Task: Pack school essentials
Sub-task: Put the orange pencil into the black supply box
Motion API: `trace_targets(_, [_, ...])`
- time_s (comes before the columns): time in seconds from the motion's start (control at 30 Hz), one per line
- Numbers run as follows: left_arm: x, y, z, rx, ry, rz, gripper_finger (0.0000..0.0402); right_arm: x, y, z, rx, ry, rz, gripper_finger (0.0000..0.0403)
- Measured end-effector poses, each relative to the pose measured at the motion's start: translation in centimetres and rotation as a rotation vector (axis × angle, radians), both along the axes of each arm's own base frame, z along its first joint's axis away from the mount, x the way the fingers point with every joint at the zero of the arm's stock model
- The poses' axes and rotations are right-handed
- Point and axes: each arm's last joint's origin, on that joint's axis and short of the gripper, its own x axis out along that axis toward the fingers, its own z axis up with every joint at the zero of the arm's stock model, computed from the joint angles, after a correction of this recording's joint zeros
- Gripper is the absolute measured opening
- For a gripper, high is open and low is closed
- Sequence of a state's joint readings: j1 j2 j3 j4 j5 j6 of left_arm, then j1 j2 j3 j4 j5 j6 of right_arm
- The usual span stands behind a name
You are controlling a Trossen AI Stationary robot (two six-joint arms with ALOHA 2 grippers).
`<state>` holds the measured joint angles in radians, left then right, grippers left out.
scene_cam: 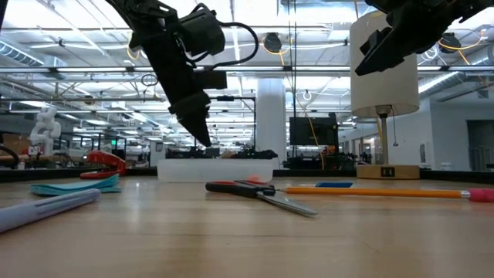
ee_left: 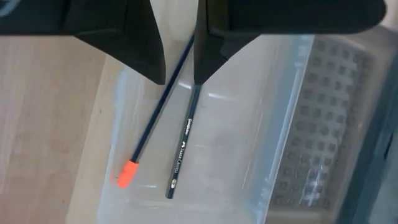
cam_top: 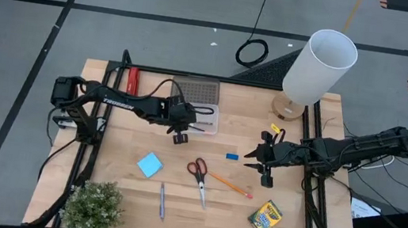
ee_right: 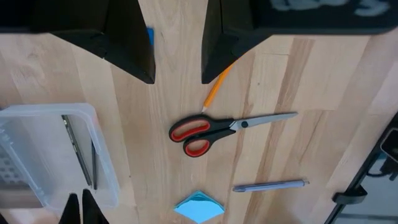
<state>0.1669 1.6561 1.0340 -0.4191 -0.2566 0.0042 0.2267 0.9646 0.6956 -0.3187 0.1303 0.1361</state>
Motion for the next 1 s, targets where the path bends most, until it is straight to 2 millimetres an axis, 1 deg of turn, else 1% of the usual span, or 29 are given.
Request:
trace_targets(0.1, [0.0, -0.1, 0.4, -0.050, -0.029, 0.017, 0.0088, 0.1, 0.1, -0.1, 0.023, 0.010, -0.015, 0.0125])
trace_targets(0.23, [-0.2, -0.4, 1.0, -0.084, -0.054, 0.004, 0.0088, 0.5, 0.7, -1.0, 0.014, 0.060, 0.007, 0.0125])
trace_targets(0.3, [-0.6, -0.6, 1.2, -0.090, -0.037, 0.001, 0.0088, 0.9, 0.9, -1.6, 0.005, 0.090, 0.011, 0.0125])
trace_targets(0.37, [-0.4, -0.7, 1.6, -0.086, -0.069, -0.004, 0.0088, 1.3, 1.1, -2.3, -0.004, 0.128, 0.013, 0.0126])
trace_targets(0.47, [-0.9, -0.9, 1.9, -0.090, -0.047, -0.007, 0.0088, 1.9, 1.3, -3.3, -0.008, 0.172, 0.007, 0.0126])
trace_targets(0.53, [-0.8, -1.1, 2.3, -0.087, -0.077, -0.014, 0.0088, 2.2, 1.4, -4.1, -0.012, 0.214, 0.003, 0.0126])
trace_targets(0.6, [-1.2, -1.4, 2.4, -0.090, -0.052, -0.019, 0.0088, 2.6, 1.5, -4.9, 0.000, 0.253, 0.011, 0.0126])
trace_targets(0.67, [-1.0, -1.6, 2.6, -0.086, -0.073, -0.029, 0.0088, 2.8, 1.7, -5.5, 0.013, 0.289, 0.011, 0.0127])
trace_targets(0.77, [-1.2, -1.8, 2.8, -0.077, -0.063, -0.053, 0.0088, 3.2, 2.0, -6.1, 0.028, 0.301, 0.014, 0.0141])
trace_targets(0.87, [-1.3, -1.8, 2.9, -0.072, -0.061, -0.061, 0.0088, 3.6, 2.2, -6.5, 0.034, 0.294, -0.001, 0.0165])
trace_targets(1.0, [-1.3, -1.9, 3.3, -0.068, -0.078, -0.065, 0.0088, 3.9, 3.0, -6.9, 0.032, 0.281, 0.006, 0.0195])
